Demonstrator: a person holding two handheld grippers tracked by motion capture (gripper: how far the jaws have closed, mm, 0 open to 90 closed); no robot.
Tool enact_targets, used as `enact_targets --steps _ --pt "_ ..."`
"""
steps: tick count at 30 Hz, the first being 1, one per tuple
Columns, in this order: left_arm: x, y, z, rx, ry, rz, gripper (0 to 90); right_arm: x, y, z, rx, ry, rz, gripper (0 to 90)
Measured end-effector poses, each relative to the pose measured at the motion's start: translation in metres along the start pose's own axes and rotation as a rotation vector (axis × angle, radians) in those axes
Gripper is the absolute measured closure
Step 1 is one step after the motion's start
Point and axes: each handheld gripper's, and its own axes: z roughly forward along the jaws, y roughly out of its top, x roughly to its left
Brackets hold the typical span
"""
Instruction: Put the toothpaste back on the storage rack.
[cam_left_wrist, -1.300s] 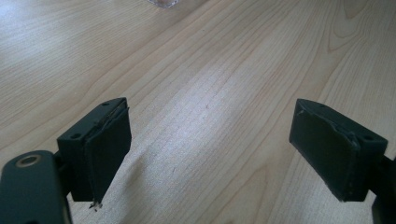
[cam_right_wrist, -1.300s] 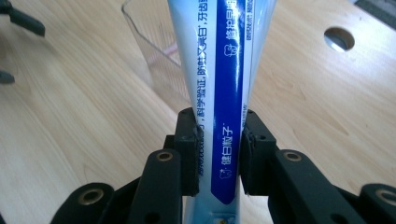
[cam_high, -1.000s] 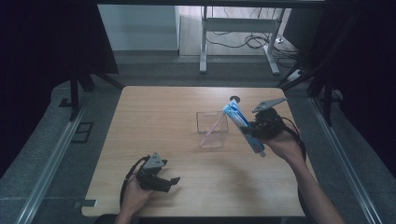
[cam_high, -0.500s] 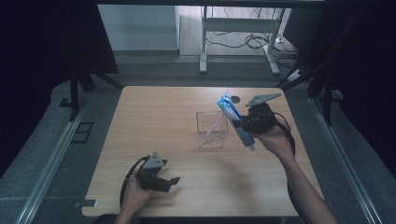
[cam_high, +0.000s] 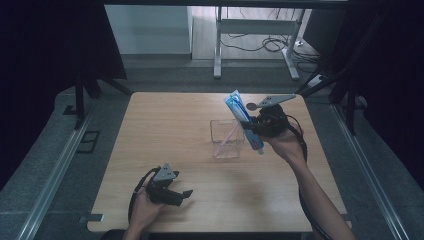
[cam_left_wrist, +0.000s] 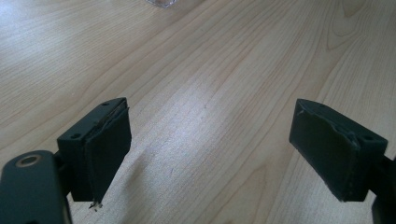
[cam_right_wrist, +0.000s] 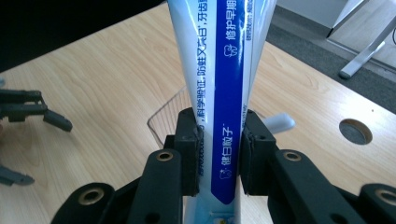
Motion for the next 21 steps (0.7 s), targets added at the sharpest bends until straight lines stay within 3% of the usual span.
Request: enact_targets --steps 21 --pt "0.001 0.0 -0.001 -0.005 0.001 -0.003 13.0 0.006 0.023 0.02 -0.073 -0.001 0.002 72.8"
